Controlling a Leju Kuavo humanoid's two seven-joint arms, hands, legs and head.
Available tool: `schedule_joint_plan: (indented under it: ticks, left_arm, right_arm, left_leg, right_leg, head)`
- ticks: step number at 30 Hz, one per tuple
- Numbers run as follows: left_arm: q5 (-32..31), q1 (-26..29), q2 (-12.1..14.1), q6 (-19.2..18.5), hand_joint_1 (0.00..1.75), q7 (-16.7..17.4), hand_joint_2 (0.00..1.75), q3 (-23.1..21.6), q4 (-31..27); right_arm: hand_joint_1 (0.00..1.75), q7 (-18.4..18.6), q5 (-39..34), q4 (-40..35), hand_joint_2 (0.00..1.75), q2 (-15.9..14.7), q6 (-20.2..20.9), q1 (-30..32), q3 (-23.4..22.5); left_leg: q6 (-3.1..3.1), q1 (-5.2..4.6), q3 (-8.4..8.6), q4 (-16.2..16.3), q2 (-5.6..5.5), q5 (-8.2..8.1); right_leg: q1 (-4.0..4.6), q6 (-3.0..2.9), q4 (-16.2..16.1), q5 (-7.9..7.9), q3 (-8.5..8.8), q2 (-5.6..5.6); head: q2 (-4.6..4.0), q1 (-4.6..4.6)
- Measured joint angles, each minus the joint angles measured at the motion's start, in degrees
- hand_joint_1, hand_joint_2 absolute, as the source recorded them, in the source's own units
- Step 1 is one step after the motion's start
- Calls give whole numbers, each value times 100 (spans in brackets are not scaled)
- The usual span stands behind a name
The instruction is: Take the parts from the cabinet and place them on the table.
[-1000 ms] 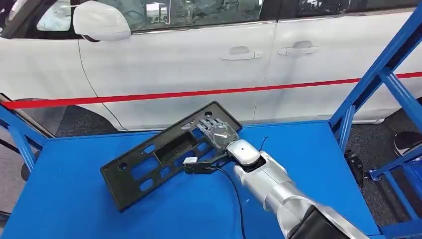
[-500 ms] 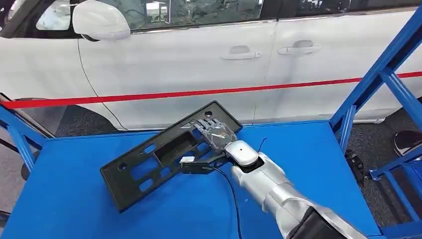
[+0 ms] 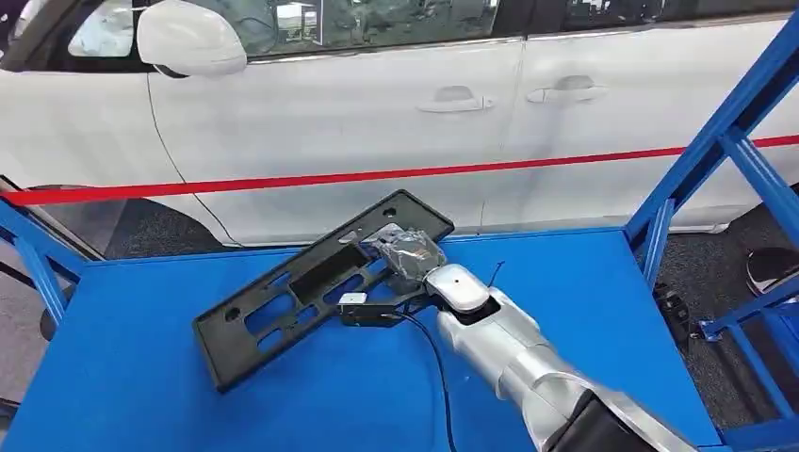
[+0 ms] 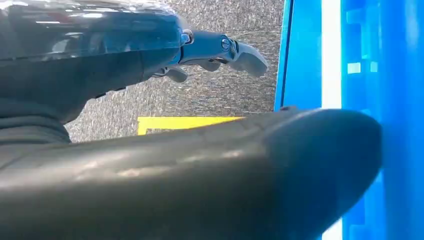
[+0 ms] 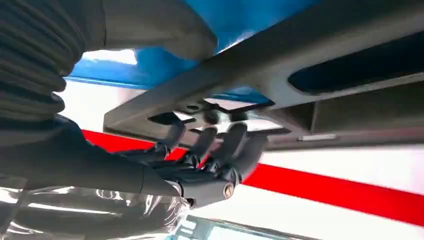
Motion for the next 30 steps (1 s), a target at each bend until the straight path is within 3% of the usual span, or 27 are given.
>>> schedule_joint_plan:
  ticks: [30]
  left_arm:
    - [15,19,0,-46,0,-133,0,2,0]
  right_arm:
    - [175,39,-203,-96,175,17,-24,-289,111]
  left_leg:
    - [0,0,-1,1,0,0]
  right_leg:
    - [0,0,0,0,1,-3]
  head:
    - [0,0]
